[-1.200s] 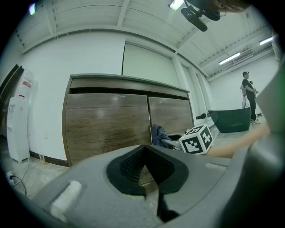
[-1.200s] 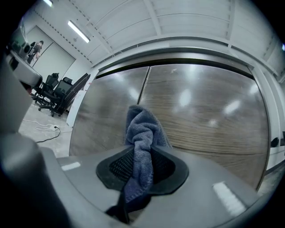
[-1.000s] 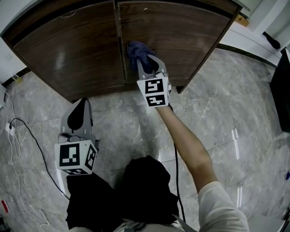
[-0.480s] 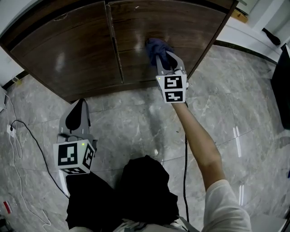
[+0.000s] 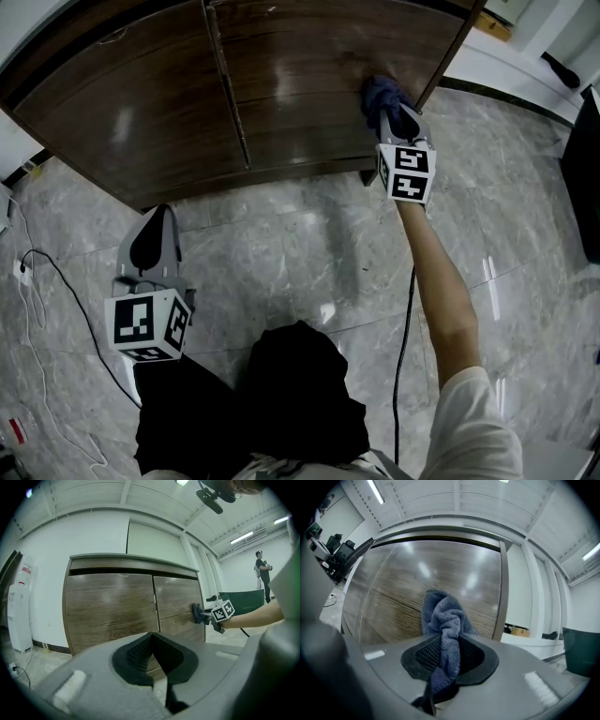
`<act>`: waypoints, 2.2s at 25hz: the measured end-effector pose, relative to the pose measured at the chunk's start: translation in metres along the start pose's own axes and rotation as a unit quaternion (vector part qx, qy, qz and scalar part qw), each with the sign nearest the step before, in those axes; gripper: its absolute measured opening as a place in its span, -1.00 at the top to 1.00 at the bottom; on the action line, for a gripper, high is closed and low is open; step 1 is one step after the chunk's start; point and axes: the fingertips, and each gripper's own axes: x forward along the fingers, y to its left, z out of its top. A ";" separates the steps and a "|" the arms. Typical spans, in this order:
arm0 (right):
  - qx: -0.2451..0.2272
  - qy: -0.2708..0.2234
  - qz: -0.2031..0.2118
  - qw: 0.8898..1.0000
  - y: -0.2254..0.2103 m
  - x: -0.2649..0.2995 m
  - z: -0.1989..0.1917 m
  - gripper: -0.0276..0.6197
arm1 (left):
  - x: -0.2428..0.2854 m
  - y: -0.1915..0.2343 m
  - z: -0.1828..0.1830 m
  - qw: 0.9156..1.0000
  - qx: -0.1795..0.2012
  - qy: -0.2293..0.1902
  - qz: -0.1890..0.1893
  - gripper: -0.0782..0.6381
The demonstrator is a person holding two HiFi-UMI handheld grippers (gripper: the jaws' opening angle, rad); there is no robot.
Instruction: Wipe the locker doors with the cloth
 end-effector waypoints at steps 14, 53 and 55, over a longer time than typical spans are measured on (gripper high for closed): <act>0.051 0.006 -0.035 0.998 -0.026 -0.001 -0.024 0.67 | 0.003 -0.004 -0.002 1.000 0.003 0.005 0.000 0.78; 0.025 -0.018 0.158 0.987 0.256 0.011 0.017 0.66 | -0.006 0.003 0.007 1.000 -0.012 -0.004 -0.005 0.78; 0.014 -0.017 0.169 0.985 0.266 0.010 0.016 0.66 | -0.006 0.004 0.006 1.000 -0.010 -0.005 -0.004 0.78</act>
